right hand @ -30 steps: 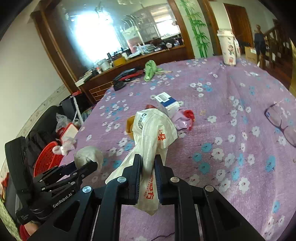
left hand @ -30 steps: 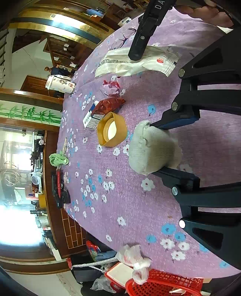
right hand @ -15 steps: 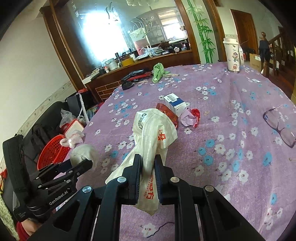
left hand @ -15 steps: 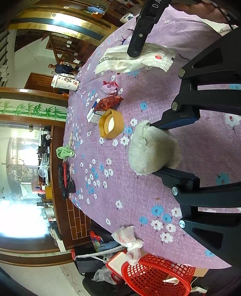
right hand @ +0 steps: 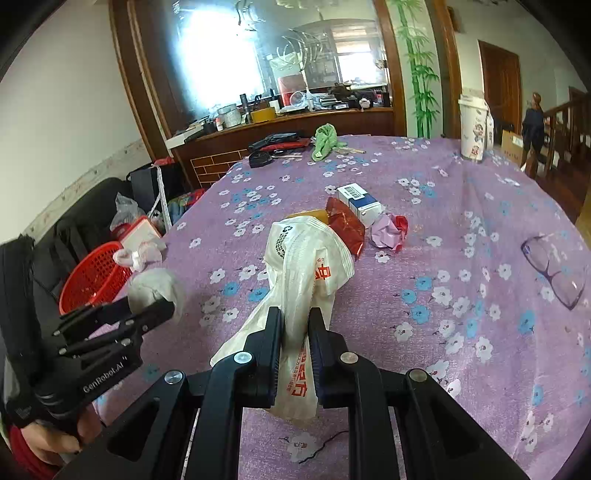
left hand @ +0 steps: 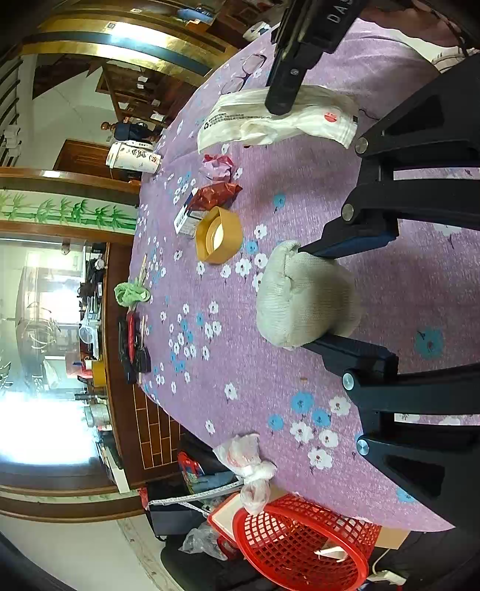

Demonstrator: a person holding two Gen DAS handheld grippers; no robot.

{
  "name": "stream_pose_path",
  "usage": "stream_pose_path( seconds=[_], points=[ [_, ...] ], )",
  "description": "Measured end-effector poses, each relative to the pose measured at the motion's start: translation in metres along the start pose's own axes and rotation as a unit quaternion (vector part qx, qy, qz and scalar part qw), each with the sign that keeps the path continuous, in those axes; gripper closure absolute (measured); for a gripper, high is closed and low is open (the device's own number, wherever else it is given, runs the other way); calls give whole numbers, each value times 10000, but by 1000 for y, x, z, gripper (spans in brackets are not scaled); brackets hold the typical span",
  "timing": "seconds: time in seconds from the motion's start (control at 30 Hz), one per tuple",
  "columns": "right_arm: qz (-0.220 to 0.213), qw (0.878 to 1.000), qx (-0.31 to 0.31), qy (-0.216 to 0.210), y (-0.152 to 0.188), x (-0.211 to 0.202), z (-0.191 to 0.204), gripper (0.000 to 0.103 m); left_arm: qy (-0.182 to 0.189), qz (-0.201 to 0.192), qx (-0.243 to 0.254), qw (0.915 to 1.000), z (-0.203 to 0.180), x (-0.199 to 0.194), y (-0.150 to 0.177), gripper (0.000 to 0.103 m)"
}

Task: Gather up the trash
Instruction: 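Lift the cloth ball and red-lettered bag off the table with both grippers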

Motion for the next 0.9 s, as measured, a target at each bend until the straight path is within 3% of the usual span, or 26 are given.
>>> stream_pose_path(
  seconds=[0.9],
  points=[
    [-168,9972,-599,413,8,-2,21,88,-108,-2,-78,9999,14,-5,9,65]
  ],
)
Point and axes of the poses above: each gripper's, at about its wrist camera, not at the fingertips, and x roughly the way its jaws point, z to its left, y to its underside, the point moved 9 cm from there along x, roughly the way its jaws point, and after that the axes turned 9 degrees about y, right-handed, at the moved point
